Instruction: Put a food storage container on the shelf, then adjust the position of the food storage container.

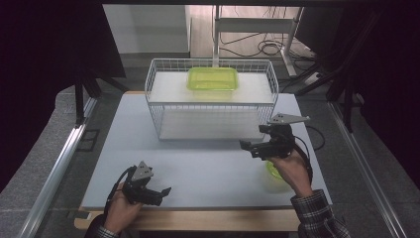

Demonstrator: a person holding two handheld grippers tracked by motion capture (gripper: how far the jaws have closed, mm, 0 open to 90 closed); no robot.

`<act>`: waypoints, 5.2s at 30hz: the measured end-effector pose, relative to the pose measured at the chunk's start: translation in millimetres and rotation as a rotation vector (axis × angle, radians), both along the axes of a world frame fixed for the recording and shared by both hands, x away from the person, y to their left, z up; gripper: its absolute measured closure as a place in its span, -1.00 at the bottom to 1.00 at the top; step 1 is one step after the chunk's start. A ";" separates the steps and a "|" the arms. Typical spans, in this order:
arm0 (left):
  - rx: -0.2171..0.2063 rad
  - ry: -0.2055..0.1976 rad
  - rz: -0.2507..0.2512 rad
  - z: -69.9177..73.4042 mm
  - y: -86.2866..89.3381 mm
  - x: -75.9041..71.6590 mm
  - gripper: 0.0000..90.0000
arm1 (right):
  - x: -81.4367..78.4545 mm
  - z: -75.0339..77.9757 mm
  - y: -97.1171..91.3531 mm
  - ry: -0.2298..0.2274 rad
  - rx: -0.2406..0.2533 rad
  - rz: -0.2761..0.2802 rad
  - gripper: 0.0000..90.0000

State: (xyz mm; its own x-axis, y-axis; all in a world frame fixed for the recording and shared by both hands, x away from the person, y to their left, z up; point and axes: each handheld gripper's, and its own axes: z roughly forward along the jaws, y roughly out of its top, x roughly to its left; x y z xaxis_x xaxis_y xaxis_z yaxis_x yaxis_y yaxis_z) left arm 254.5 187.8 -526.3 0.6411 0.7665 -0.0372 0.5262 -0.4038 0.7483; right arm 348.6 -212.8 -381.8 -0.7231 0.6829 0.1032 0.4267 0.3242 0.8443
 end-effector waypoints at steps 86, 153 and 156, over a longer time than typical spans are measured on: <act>0.062 0.009 -0.011 -2.7 -4.8 0.3 -0.99 | -29.8 -78.7 -145.2 0.053 -0.135 -0.493 0.98; 0.090 0.027 -0.020 -5.4 -8.8 1.1 -0.98 | -32.8 -122.0 -62.9 0.257 -0.085 -0.218 0.97; 0.093 0.028 -0.020 -5.6 -9.1 1.2 -0.98 | -29.2 -123.8 -56.1 0.265 -0.069 -0.191 0.97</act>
State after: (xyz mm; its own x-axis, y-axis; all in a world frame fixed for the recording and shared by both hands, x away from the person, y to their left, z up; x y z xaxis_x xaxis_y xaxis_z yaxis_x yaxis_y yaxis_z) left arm 255.7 178.8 -531.9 0.6564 0.7543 0.0151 0.5377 -0.4818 0.6919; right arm 319.5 -269.0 -505.6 -0.5351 0.8158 0.2194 0.6873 0.2695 0.6745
